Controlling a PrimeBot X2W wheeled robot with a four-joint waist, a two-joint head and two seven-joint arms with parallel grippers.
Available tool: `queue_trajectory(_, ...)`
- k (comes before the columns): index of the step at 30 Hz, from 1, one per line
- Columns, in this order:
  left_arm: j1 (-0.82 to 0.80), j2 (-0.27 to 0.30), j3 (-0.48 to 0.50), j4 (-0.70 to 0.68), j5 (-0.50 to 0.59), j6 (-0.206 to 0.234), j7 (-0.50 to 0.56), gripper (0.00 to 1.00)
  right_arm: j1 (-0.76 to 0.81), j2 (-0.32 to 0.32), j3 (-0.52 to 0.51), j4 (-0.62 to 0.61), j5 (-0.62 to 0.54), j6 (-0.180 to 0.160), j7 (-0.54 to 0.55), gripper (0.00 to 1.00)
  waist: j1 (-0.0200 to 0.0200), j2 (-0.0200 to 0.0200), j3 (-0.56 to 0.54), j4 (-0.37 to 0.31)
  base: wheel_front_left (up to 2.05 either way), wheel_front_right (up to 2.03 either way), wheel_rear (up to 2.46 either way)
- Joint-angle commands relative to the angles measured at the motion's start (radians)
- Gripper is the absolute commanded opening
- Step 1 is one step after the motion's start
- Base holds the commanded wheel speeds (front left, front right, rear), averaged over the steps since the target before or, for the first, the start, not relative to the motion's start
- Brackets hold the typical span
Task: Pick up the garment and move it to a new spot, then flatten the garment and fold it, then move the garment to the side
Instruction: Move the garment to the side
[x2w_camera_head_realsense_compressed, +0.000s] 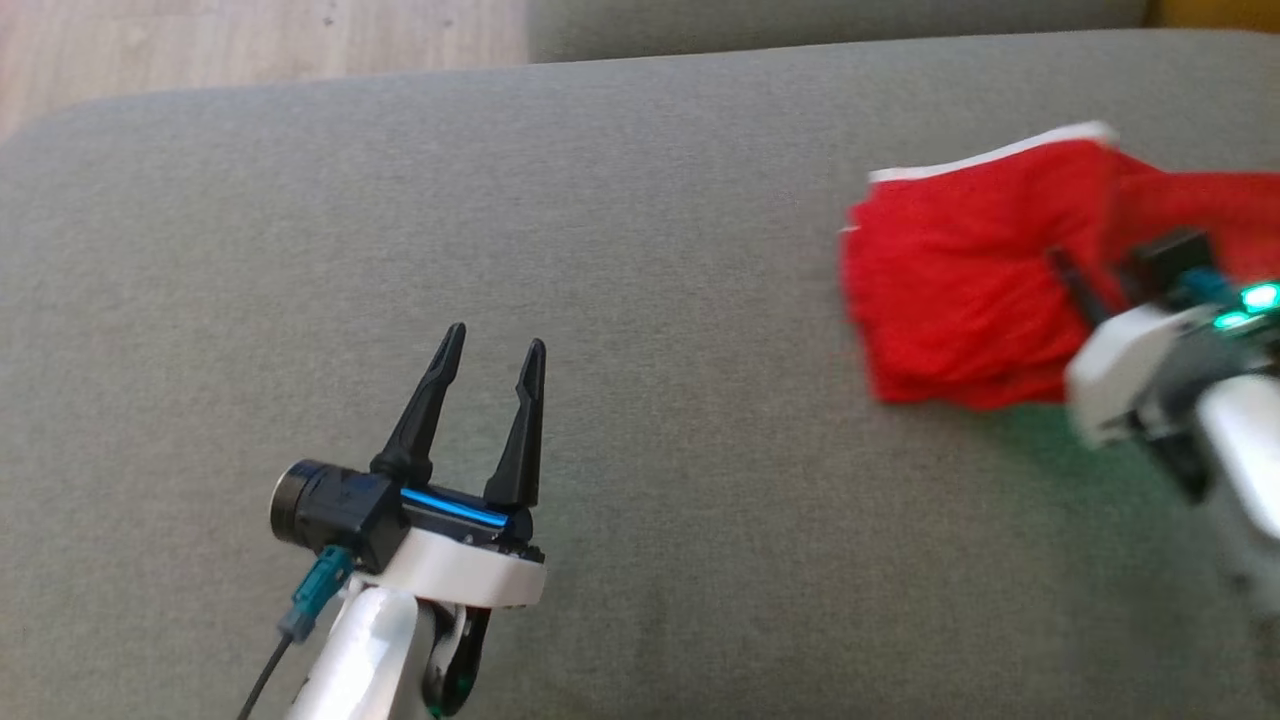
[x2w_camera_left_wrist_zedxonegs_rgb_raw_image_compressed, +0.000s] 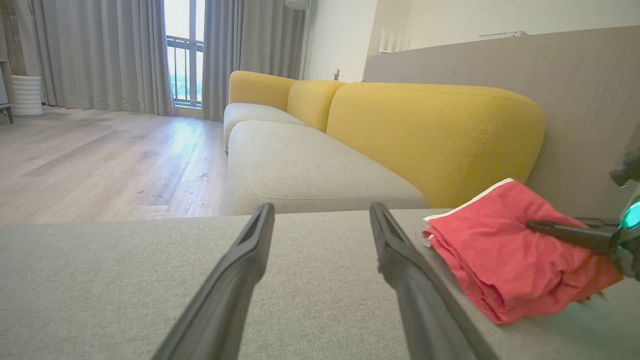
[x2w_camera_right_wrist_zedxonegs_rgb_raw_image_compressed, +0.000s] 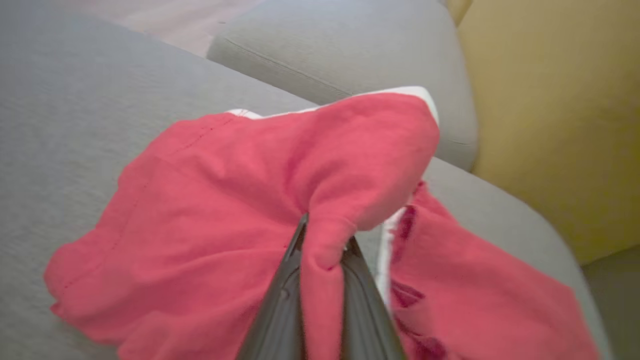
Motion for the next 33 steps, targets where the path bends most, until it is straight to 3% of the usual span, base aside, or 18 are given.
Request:
queue_trajectory(1, -0.026, 0.006, 0.039, -0.039, 0.004, 0.005, -0.005, 1.00, -0.025, -0.072, 0.024, -0.064, 0.034, -0.001, 0.023, 0.00, 0.0000, 0.0000, 0.010, -0.009, 0.00, 0.00, 0.00)
queue_trajectory(8, -0.057, 0.006, 0.024, -0.045, -0.002, 0.001, -0.005, 1.00, -0.039, -0.346, 0.094, -0.149, 0.125, -0.001, 0.112, 0.00, 0.0000, 0.0000, 0.077, -0.003, 0.00, 0.00, 0.00)
queue_trajectory(12, -0.082, 0.006, 0.015, -0.043, -0.005, -0.002, -0.005, 1.00, -0.048, -0.465, 0.117, -0.138, 0.135, -0.001, 0.121, 0.00, 0.0000, 0.0000, 0.124, 0.017, 0.00, 0.00, 0.00)
queue_trajectory(22, -0.132, 0.006, 0.010, -0.041, -0.009, -0.009, -0.005, 1.00, -0.092, -0.570, 0.087, -0.034, 0.094, -0.001, 0.098, 0.00, 0.0000, 0.0000, 0.214, 0.053, 0.00, 0.00, 0.00)
queue_trajectory(32, -0.159, 0.006, 0.016, -0.033, -0.006, -0.013, -0.005, 1.00, -0.141, -0.523, 0.040, 0.051, 0.010, -0.001, 0.081, 0.00, 0.0000, 0.0000, 0.251, 0.061, 0.00, 0.00, 0.00)
queue_trajectory(33, -0.161, 0.006, 0.021, -0.033, -0.007, -0.013, -0.005, 1.00, -0.144, -0.514, 0.032, 0.057, 0.001, -0.001, 0.076, 0.71, 0.0000, 0.0000, 0.253, 0.061, 0.00, 0.00, 0.00)
